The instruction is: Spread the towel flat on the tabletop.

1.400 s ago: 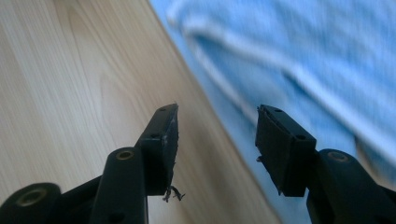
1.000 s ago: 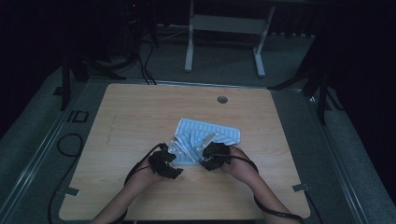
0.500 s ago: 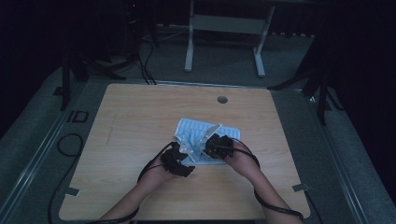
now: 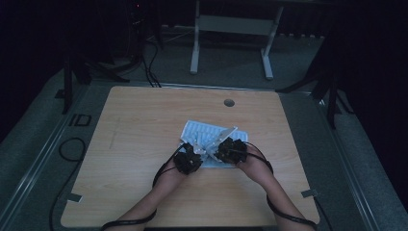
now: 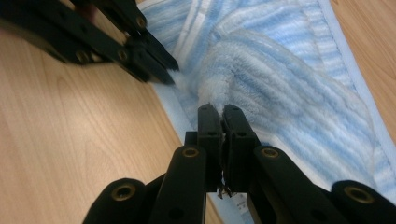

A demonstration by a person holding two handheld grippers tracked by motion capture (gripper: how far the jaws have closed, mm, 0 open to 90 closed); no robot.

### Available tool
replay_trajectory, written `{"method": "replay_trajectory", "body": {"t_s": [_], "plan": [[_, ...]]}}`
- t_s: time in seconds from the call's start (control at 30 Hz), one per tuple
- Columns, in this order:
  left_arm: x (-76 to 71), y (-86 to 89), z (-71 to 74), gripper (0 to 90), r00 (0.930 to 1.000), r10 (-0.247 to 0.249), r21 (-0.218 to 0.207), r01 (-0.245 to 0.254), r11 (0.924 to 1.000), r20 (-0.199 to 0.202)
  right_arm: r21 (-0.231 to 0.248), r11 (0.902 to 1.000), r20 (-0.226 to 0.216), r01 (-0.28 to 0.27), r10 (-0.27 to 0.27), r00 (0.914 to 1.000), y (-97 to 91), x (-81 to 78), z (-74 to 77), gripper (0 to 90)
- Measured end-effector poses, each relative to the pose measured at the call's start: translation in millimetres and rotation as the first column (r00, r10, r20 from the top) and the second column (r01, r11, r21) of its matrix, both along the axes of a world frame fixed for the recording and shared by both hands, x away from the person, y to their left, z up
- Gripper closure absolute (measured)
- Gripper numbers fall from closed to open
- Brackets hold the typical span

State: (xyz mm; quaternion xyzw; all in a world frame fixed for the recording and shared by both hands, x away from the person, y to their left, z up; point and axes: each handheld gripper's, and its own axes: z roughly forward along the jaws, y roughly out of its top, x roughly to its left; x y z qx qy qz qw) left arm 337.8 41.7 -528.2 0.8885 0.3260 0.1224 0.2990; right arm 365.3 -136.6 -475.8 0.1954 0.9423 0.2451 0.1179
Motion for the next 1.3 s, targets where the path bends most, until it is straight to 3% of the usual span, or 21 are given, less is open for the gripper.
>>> {"method": "replay_trajectory", "body": {"t_s": [0.23, 0.43, 0.53, 0.57, 0.7, 0.77, 0.8, 0.87, 0.93, 0.97, 1.0, 1.03, 1.1, 1.13, 1.17, 1.2, 1.23, 1.3], "plan": [[-30.6, 13.3, 25.5, 87.3, 0.9958, -0.092, -0.01, 0.092, 0.9957, 0.006, -0.002, 1.0, 0.008, 0.0, 0.0, 1.0, -22.4, -18.1, 2.1, 87.2], [-50.6, 34.0, 50.0, 87.3, 0.992, -0.126, -0.044, 0.126, 0.9911, 0.01, 0.023, 0.9995, 0.025, 0.02, -0.021, 0.9995, -51.8, -34.7, 16.5, 87.2], [-53.3, 50.0, 66.9, 87.2, 0.9935, -0.107, -0.06, 0.109, 0.9922, 0.037, 0.054, 0.9977, 0.05, 0.042, -0.045, 0.9978, -66.9, -37.3, 31.5, 87.2], [-51.5, 57.3, 72.9, 87.2, 0.9951, -0.084, -0.068, 0.087, 0.9938, 0.053, 0.074, 0.9945, 0.069, 0.075, -0.08, 0.9944, -77.1, -32.9, 40.9, 87.2], [-30.8, 88.0, 86.6, 87.2, 0.9962, 0.031, -0.078, -0.025, 0.9966, 0.082, 0.106, 0.9853, 0.074, 0.134, -0.142, 0.9871, -92.0, -17.9, 50.7, 87.2], [-16.7, 99.7, 85.3, 87.2, 0.9928, 0.089, -0.074, -0.083, 0.9938, 0.08, 0.114, 0.9765, 0.056, 0.183, -0.19, 0.9801, -102.3, 0.7, 52.0, 87.2], [-9.4, 103.5, 83.6, 87.2, 0.9941, 0.089, -0.086, -0.083, 0.9928, 0.062, 0.114, 0.9765, 0.056, 0.183, -0.19, 0.9801, -102.3, 0.7, 52.0, 87.2], [3.8, 104.7, 78.8, 87.1, 0.9895, 0.13, -0.095, -0.123, 0.9878, 0.063, 0.142, 0.9711, 0.007, 0.192, -0.194, 0.9809, -104.0, 13.2, 49.2, 87.2], [18.6, 101.9, 71.4, 84.8, 0.9879, 0.146, -0.072, -0.143, 0.9872, 0.052, 0.125, 0.9682, 0.01, 0.216, -0.219, 0.9756, -98.5, 24.2, 43.5, 86.2], [25.0, 100.9, 67.3, 74.9, 0.9824, 0.181, -0.068, -0.178, 0.9816, 0.044, 0.117, 0.9643, 0.025, 0.237, -0.242, 0.97, -95.3, 29.9, 39.4, 82.2], [29.3, 100.6, 63.8, 64.0, 0.9798, 0.199, -0.08, -0.196, 0.9773, 0.023, 0.118, 0.9568, 0.015, 0.266, -0.269, 0.963, -93.1, 35.6, 35.2, 72.3], [30.0, 99.8, 61.3, 56.0, 0.9783, 0.207, -0.101, -0.206, 0.9734, 0.006, 0.121, 0.9514, 0.009, 0.283, -0.286, 0.9581, -91.5, 40.3, 31.0, 69.4], [27.7, 98.2, 59.5, 51.1, 0.9787, 0.205, -0.114, -0.202, 0.9726, 0.01, 0.118, 0.9487, 0.004, 0.293, -0.296, 0.9552, -90.8, 43.0, 26.8, 68.4], [16.0, 90.2, 54.6, 47.4, 0.9894, 0.144, -0.102, -0.142, 0.9845, 0.013, 0.11, 0.9478, -0.005, 0.299, -0.301, 0.9537, -91.2, 42.5, 16.4, 59.7], [12.7, 88.0, 53.2, 47.4, 0.9912, 0.132, -0.087, -0.13, 0.9877, 0.015, 0.103, 0.9495, 0.005, 0.296, -0.298, 0.9545, -91.8, 41.8, 13.7, 57.8], [12.7, 88.0, 53.2, 47.4, 0.9912, 0.132, -0.087, -0.13, 0.9877, 0.015, 0.089, 0.9462, 0.019, 0.311, -0.314, 0.9493, -92.5, 40.7, 11.6, 57.8], [3.8, 82.6, 48.6, 47.4, 0.9955, 0.094, -0.09, -0.095, 0.9914, -0.016, 0.072, 0.9396, 0.025, 0.335, -0.337, 0.9412, -94.7, 39.4, 8.7, 57.6], [-7.1, 75.1, 42.5, 47.4, 0.9979, 0.051, -0.103, -0.055, 0.9932, -0.04, 0.086, 0.9432, -0.008, 0.321, -0.321, 0.9469, -98.5, 36.2, 3.7, 57.3]]}}
